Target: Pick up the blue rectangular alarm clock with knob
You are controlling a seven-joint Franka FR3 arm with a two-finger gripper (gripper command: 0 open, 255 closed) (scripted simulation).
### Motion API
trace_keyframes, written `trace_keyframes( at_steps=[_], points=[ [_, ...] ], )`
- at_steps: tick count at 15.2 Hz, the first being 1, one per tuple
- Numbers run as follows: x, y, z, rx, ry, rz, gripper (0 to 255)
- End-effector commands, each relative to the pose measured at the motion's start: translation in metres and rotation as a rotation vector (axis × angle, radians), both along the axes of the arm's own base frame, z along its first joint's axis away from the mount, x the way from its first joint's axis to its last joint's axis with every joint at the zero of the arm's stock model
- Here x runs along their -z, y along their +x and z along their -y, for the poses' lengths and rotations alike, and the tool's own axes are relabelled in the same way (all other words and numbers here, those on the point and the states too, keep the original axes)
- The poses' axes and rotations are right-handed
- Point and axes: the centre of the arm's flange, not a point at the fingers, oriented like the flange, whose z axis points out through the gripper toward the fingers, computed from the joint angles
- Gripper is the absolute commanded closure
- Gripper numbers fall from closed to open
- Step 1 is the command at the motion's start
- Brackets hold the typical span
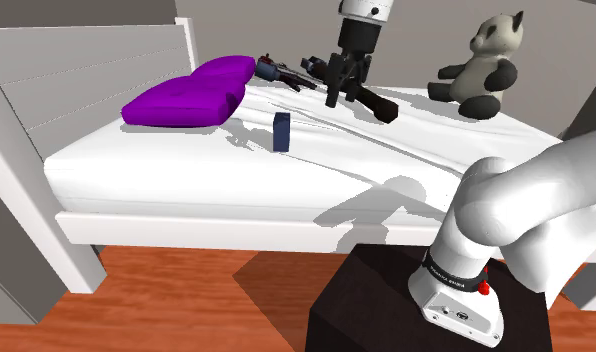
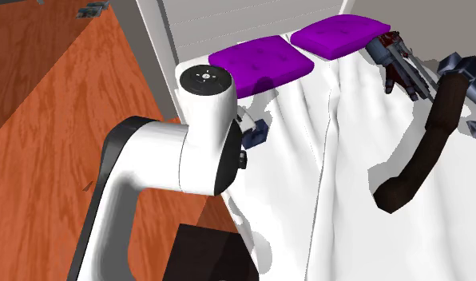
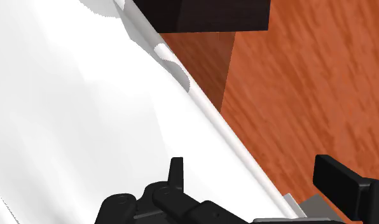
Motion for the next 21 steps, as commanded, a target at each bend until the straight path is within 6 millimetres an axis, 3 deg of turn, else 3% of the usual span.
trace_keyframes(
  at_steps=[1, 11, 21],
  points=[
    [0.000, 0.000, 0.000, 0.000, 0.000, 0.000, 0],
    [0.040, 0.132, 0.012, 0.346, -0.007, -0.071, 0],
    [0.088, 0.250, 0.068, 0.693, -0.015, -0.142, 0]
  ],
)
